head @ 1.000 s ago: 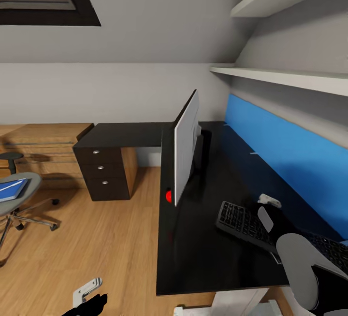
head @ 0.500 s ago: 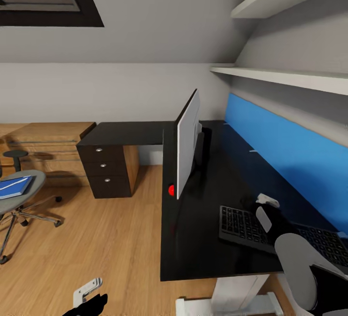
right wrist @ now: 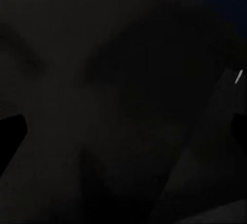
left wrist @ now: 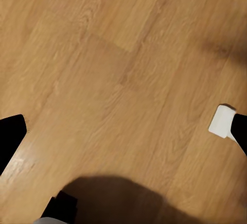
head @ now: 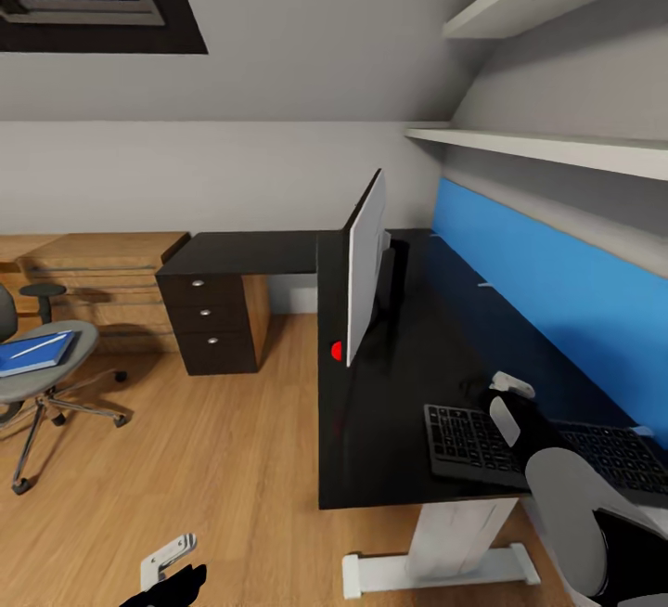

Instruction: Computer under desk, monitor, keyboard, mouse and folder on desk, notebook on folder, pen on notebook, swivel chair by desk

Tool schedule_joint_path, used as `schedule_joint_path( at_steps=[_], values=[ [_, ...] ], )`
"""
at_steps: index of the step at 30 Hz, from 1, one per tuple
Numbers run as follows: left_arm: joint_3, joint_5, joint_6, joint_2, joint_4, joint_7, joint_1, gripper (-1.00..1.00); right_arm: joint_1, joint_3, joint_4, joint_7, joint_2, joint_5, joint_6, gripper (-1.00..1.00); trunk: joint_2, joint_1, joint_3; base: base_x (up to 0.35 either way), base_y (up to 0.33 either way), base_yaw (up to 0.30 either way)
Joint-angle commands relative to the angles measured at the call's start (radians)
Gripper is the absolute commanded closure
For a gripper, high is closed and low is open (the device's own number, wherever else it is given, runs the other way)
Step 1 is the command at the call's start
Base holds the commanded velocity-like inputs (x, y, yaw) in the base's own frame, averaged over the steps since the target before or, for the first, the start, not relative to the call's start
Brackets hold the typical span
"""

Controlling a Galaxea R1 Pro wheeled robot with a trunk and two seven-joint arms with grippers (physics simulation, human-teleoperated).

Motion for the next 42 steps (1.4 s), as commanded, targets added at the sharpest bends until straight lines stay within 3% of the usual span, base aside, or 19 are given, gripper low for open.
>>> schedule_joint_path(
  at_steps=[1, 4, 10, 16, 21, 26, 42],
  values=[
    [-0.001, 0.011, 0.003, 0.000, -0.002, 0.007, 0.000, -1.00, 0.000, -0.002, 0.034, -0.006, 0.000, -0.008, 0.005, -1.00, -0.001, 0.000, -0.001, -0.053, 0.033, 0.000],
    [-0.001, 0.010, 0.004, 0.000, -0.002, 0.007, 0.000, -1.00, 0.000, 0.004, 0.035, -0.003, 0.000, -0.007, 0.005, -1.00, -0.001, 0.000, -0.001, -0.023, 0.014, 0.000],
    [-0.002, 0.011, 0.004, 0.000, -0.001, 0.007, 0.000, -1.00, 0.000, 0.062, 0.035, 0.008, 0.002, -0.007, 0.005, -1.00, -0.001, 0.000, -0.001, -0.117, 0.047, 0.000],
    [-0.002, 0.012, 0.004, 0.000, -0.001, 0.007, 0.000, -1.00, 0.000, 0.070, 0.035, 0.016, 0.002, -0.007, 0.005, -1.00, -0.001, 0.000, -0.001, -0.135, 0.072, 0.000],
    [-0.001, 0.011, 0.003, 0.000, -0.001, 0.007, 0.000, -1.00, 0.000, 0.077, 0.037, 0.064, 0.002, -0.006, 0.007, -1.00, -0.001, 0.000, -0.001, -0.117, 0.070, 0.000],
    [-0.001, 0.011, 0.003, 0.000, 0.000, 0.007, 0.000, -1.00, 0.001, 0.125, 0.038, 0.070, 0.017, -0.005, 0.007, -1.00, -0.001, 0.000, -0.001, -0.157, 0.055, 0.000],
    [-0.001, 0.012, 0.003, 0.000, 0.000, 0.008, 0.000, -1.00, 0.001, 0.133, 0.038, 0.071, 0.023, -0.004, 0.005, -1.00, -0.001, 0.000, -0.001, -0.090, 0.002, 0.000]
  ],
)
